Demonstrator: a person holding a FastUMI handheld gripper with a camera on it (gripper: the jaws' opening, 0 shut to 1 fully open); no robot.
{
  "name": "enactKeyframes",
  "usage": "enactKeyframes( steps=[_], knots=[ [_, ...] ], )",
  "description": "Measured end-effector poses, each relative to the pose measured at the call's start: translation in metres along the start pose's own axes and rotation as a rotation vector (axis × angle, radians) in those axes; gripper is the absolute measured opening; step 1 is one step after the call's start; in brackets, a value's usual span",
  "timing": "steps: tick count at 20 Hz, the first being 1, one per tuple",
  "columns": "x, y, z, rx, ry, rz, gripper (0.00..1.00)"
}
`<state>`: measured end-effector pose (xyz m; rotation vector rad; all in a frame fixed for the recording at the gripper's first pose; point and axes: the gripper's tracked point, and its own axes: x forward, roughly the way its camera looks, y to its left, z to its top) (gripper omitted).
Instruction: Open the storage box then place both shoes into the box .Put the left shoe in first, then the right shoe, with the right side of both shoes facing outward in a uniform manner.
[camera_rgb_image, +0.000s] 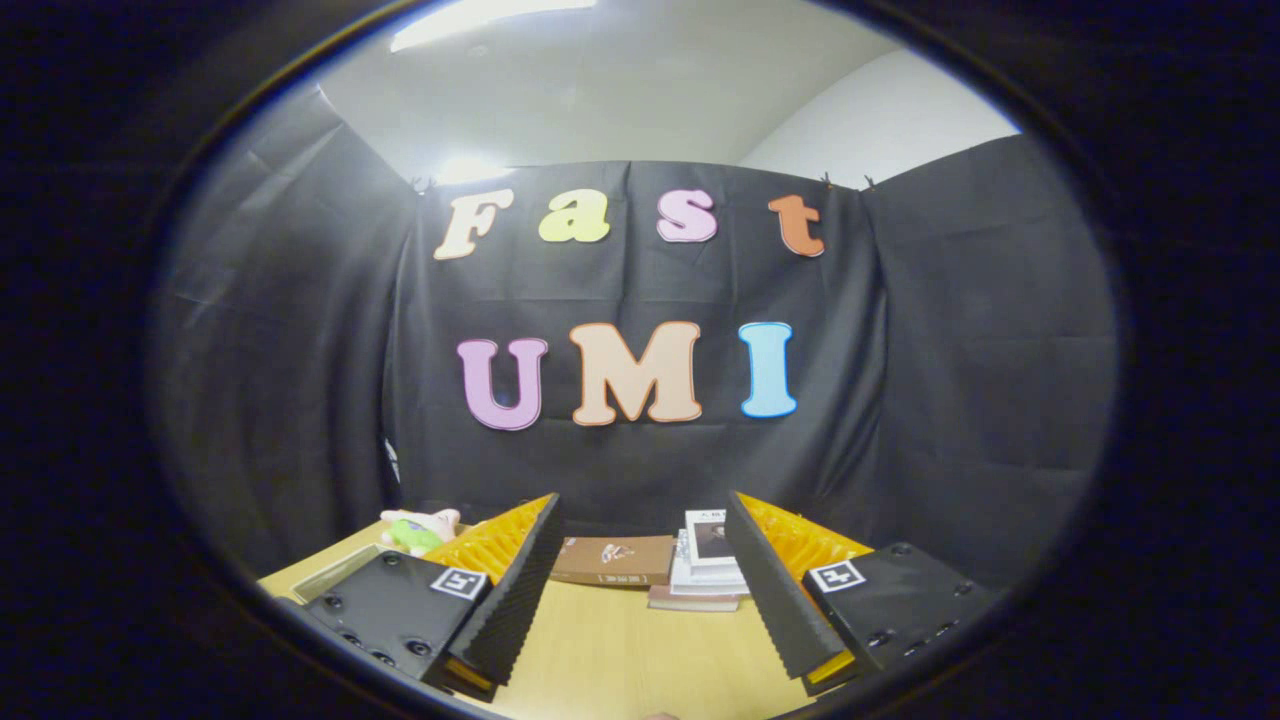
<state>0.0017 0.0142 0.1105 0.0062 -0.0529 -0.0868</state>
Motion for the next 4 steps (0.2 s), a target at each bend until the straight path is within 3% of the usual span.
enactKeyframes(
  steps=[4],
  knots=[
    [-0.0007, -0.0045, -0.0011, 0.002, 0.004, -0.01, 1.0]
  ],
)
